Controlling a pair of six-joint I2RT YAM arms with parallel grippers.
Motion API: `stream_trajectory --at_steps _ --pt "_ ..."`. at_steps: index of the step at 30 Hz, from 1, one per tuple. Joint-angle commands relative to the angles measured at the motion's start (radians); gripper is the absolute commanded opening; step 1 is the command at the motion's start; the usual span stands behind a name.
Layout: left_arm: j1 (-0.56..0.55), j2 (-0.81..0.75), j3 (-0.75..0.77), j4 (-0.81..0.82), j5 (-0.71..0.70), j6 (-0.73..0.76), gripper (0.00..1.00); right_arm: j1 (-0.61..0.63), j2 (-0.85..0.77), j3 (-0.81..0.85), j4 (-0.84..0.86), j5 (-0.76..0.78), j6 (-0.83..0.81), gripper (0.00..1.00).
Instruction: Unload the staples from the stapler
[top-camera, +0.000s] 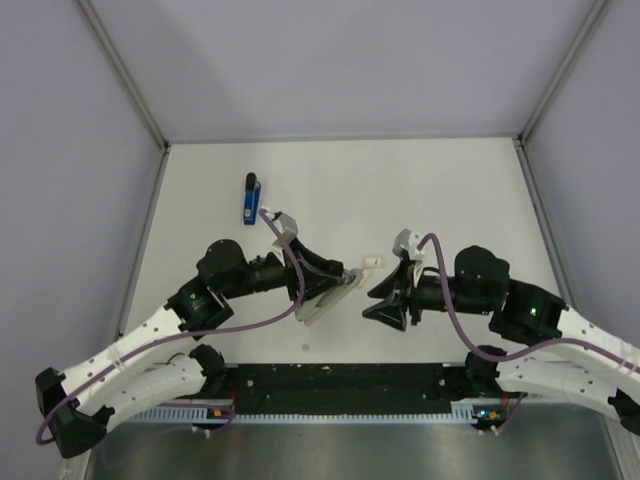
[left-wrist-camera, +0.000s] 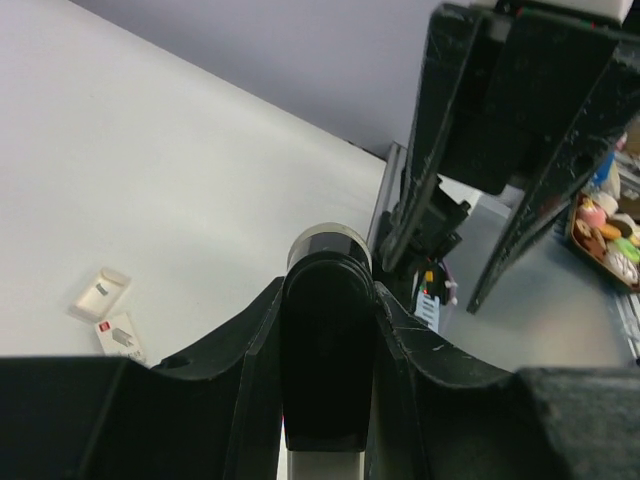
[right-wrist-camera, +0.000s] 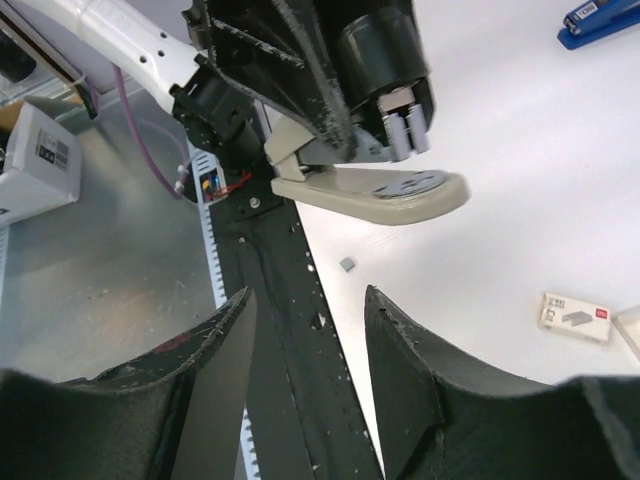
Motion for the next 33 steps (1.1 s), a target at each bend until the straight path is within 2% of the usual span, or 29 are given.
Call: stream_trajectory --at_steps 1,10,18,27,33 --pt "0.000 0.002 0.090 -0.056 0.174 0.066 0.00 0.005 -0.015 0.089 -0.087 0.042 -0.064 0.50" --pt "0.000 0.060 0.087 -0.051 0.406 0.072 0.00 0.004 0.026 0.172 -0.107 -0.033 -0.124 0.56" --pt "-0.002 0.082 0.064 0.036 0.472 0.039 0.00 0.004 0.097 0.161 -0.069 -0.102 -0.152 0.57" --pt "-0.002 0.096 0.070 0.053 0.503 0.034 0.00 0.004 0.157 0.143 -0.032 -0.191 -0.153 0.57" --pt "-0.002 0.116 0.081 0.085 0.521 0.017 0.00 0.005 0.170 0.112 0.013 -0.219 -0.133 0.54"
